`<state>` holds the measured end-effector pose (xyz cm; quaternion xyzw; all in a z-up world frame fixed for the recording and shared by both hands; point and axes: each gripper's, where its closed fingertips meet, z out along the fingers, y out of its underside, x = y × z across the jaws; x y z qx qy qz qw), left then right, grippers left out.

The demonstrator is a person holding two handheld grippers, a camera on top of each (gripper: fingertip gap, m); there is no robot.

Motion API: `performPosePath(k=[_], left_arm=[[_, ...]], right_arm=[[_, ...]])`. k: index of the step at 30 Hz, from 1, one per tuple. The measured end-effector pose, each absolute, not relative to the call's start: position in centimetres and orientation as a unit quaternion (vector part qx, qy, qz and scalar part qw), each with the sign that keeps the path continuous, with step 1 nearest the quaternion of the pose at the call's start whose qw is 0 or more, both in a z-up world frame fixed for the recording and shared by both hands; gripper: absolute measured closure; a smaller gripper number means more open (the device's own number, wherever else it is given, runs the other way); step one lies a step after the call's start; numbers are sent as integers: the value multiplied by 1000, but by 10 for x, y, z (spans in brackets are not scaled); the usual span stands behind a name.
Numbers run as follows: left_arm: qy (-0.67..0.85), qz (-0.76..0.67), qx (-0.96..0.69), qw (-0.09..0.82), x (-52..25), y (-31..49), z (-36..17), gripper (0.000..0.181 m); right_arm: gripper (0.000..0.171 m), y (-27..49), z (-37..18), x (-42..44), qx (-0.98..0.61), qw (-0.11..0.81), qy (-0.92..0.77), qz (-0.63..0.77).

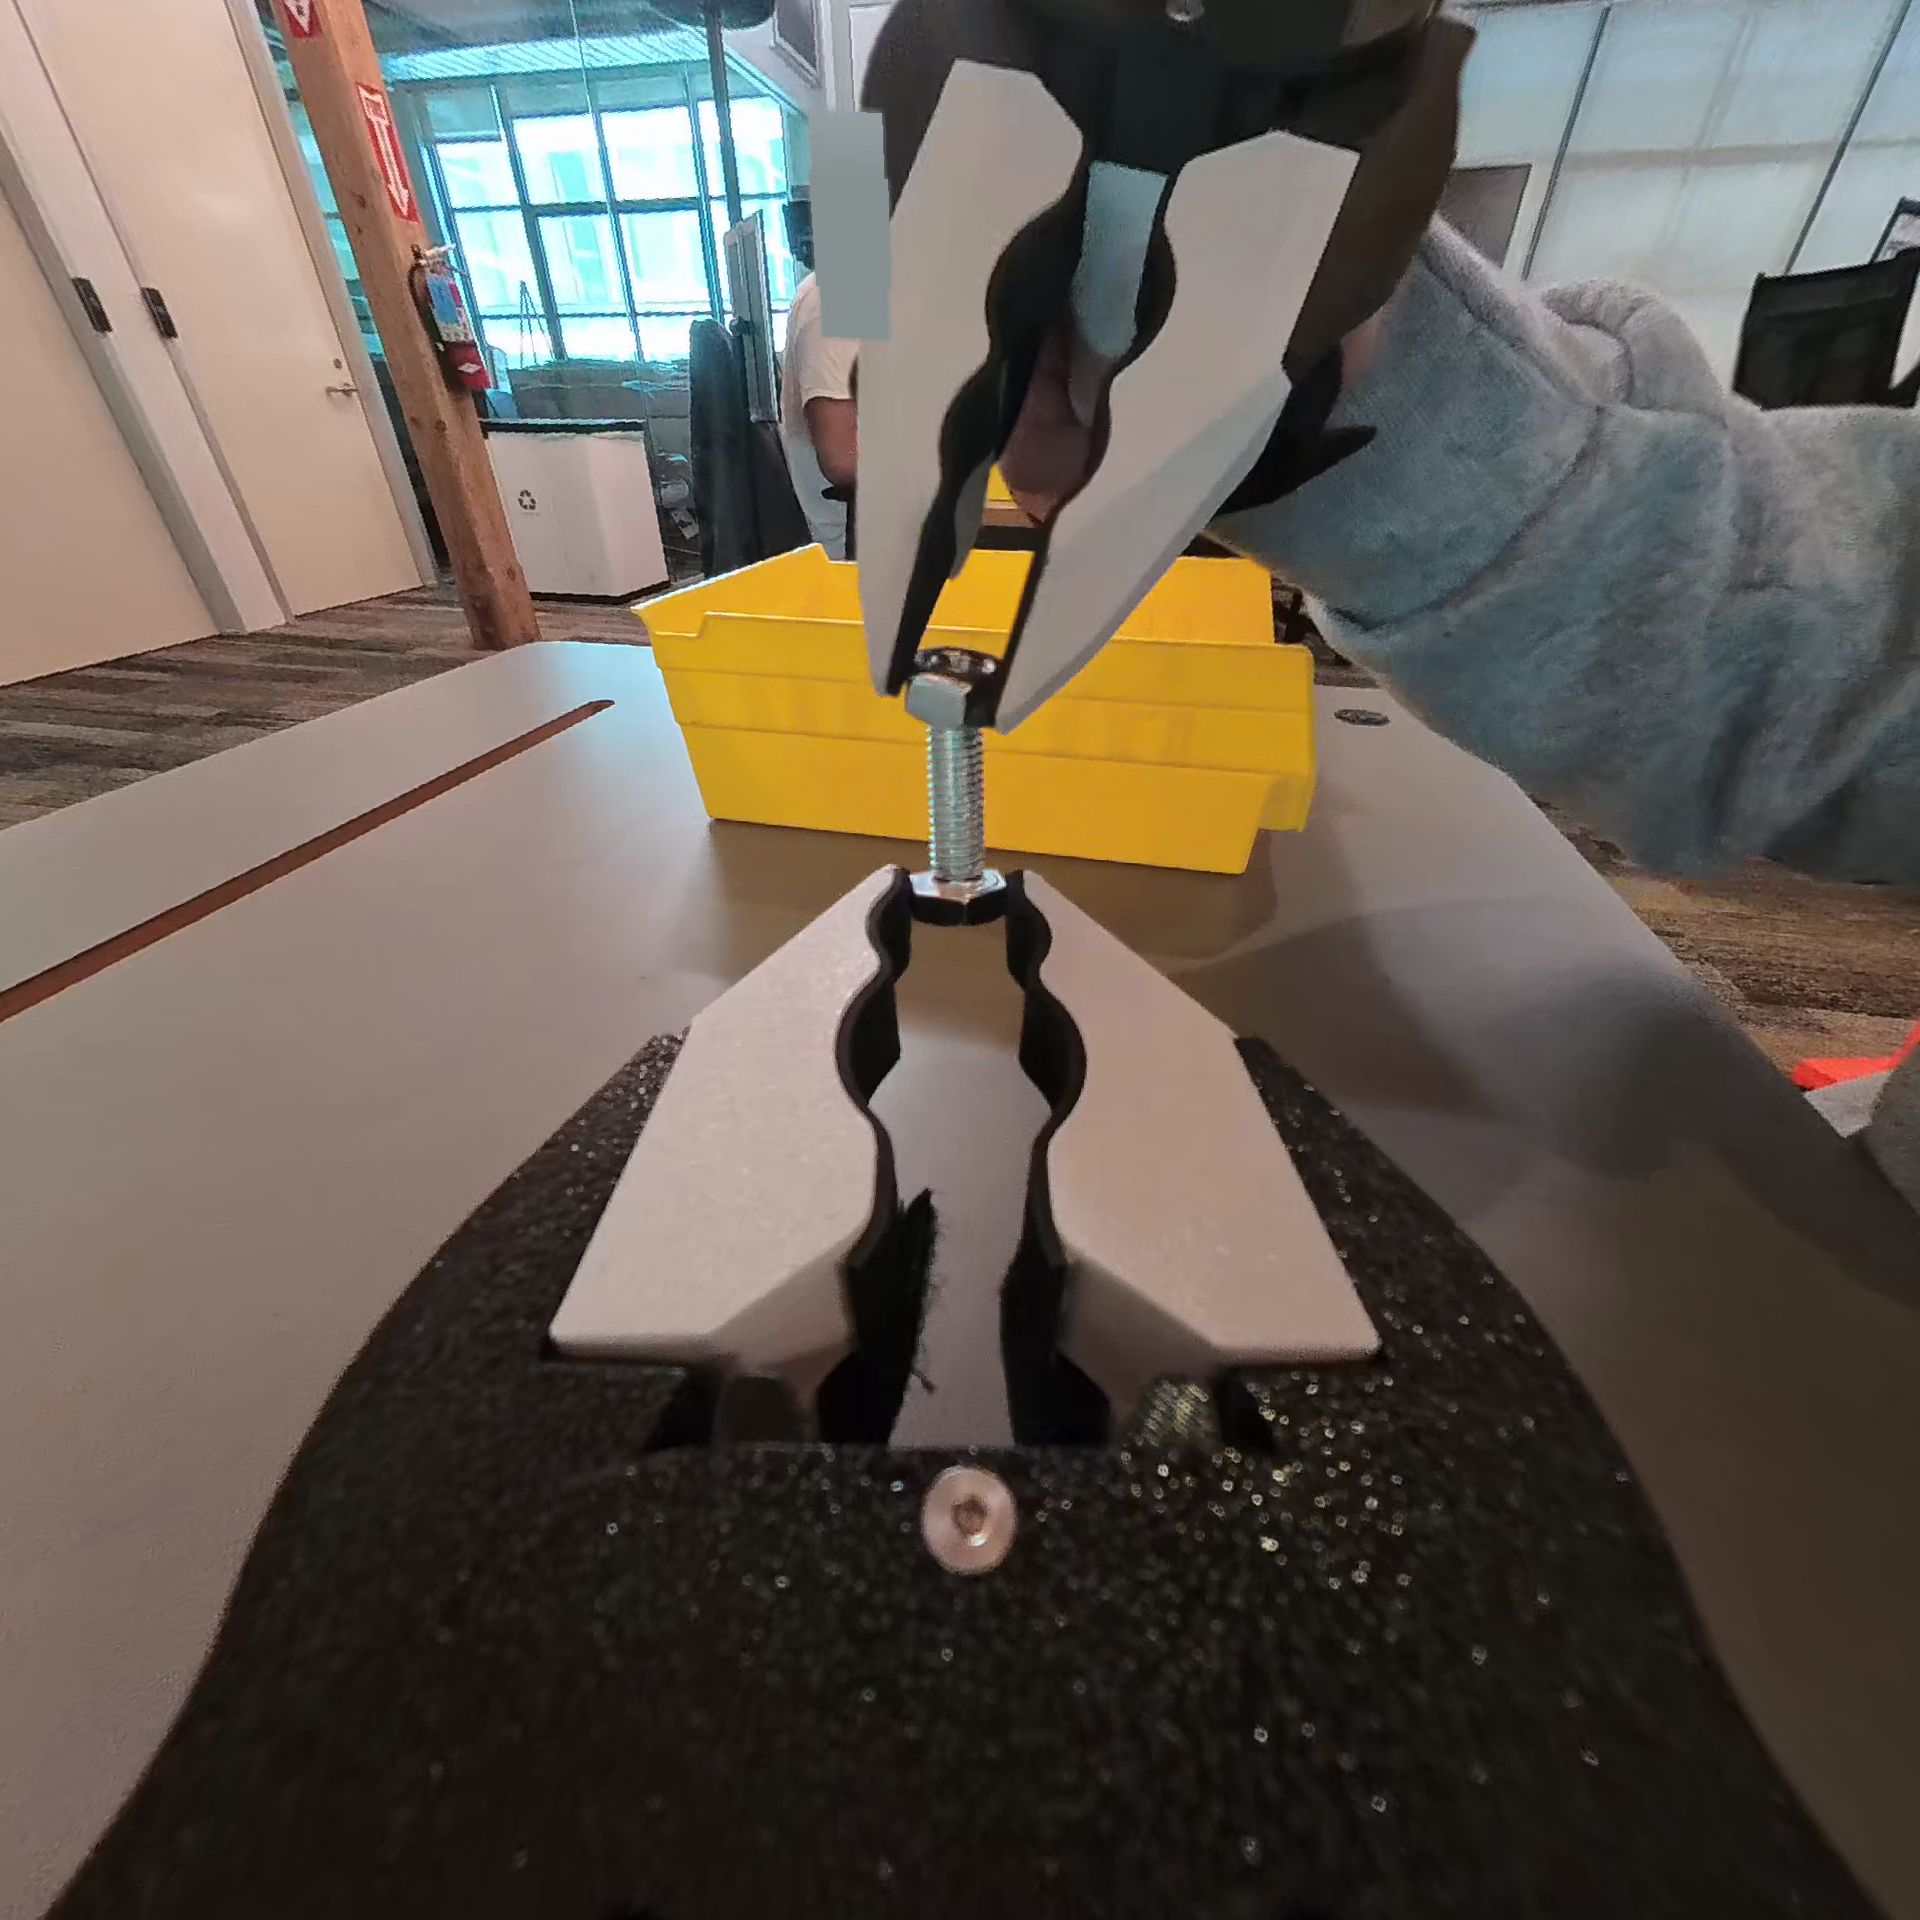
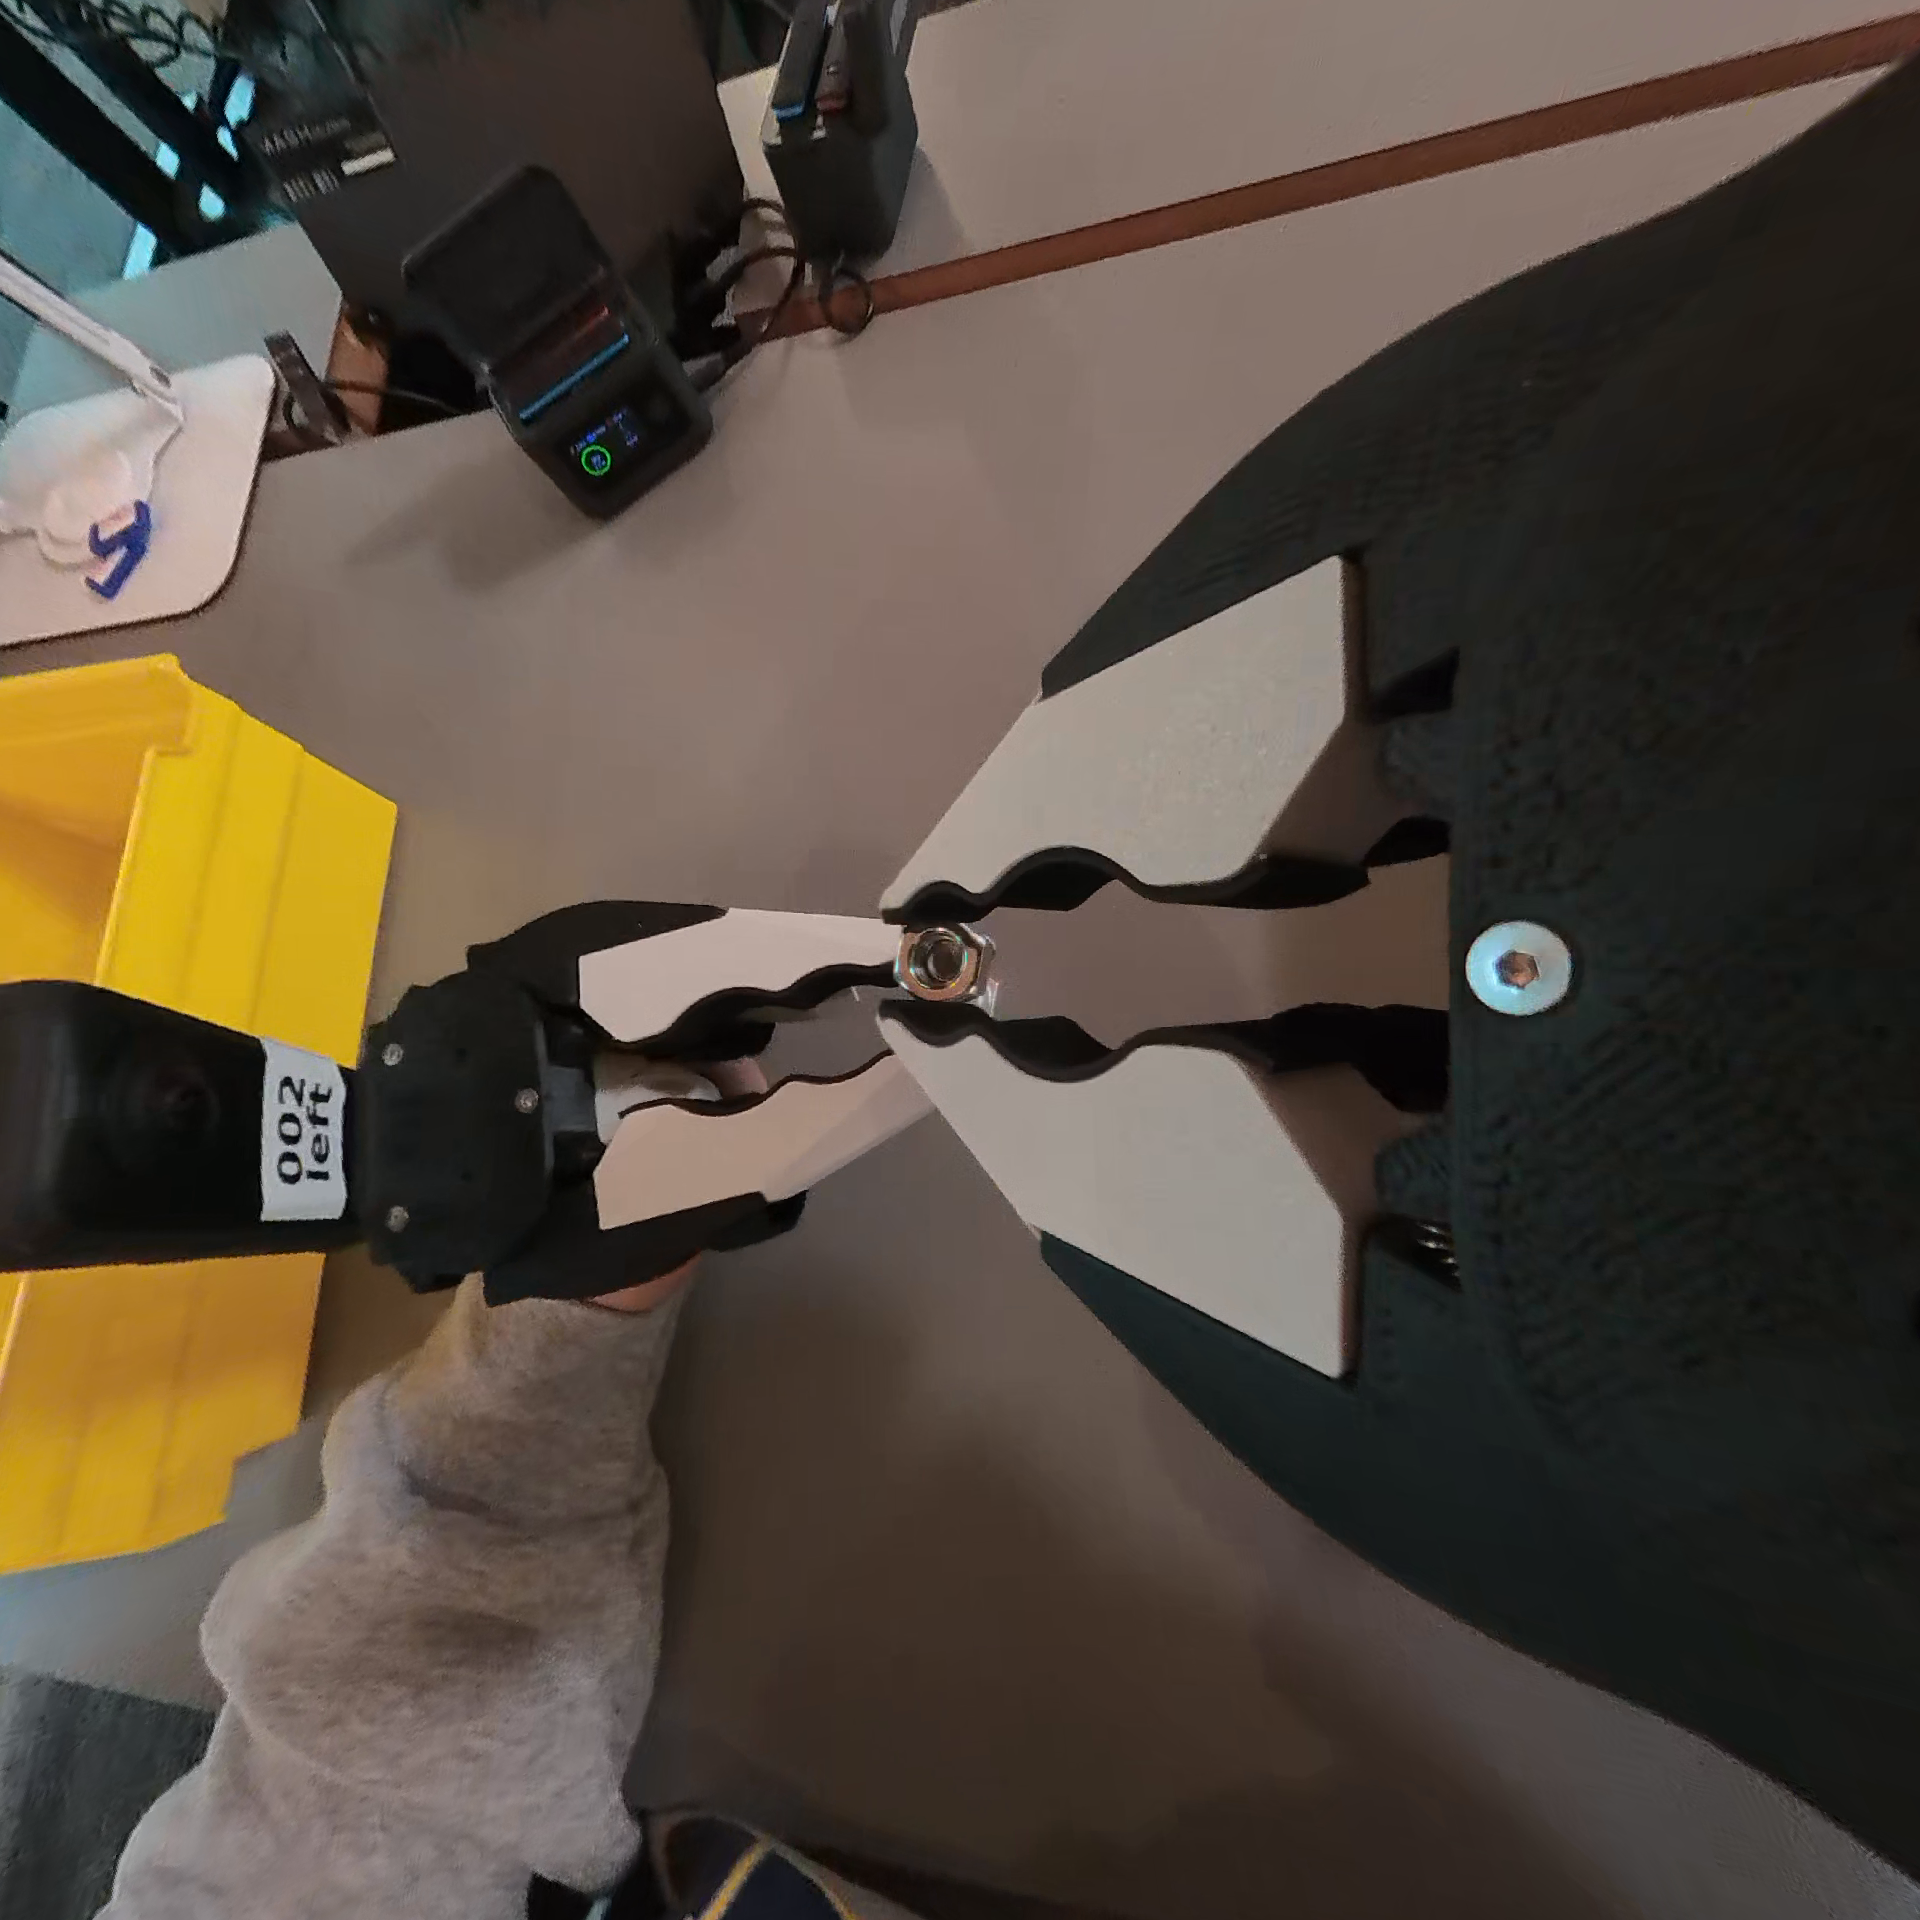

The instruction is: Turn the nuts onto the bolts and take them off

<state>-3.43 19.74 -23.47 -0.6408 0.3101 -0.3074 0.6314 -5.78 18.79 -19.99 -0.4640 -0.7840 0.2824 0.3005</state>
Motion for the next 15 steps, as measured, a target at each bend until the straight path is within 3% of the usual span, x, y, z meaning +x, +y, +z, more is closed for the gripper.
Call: performPosePath(k=[1, 6, 8, 15], left_arm=[[309, -312, -638, 632, -34, 197, -234, 165], [303, -328, -631, 634, -35, 196, -230, 165], [306, -327, -632, 633, -33, 196, -231, 165], [281, -349, -622, 642, -38, 197, -224, 165]], right_arm=[[158, 188, -200, -57, -464, 297, -784, 287], [158, 187, -198, -59, -468, 302, -765, 325], [171, 184, -201, -60, -464, 303, -764, 331], [171, 186, -192, -66, -470, 346, -719, 378]])
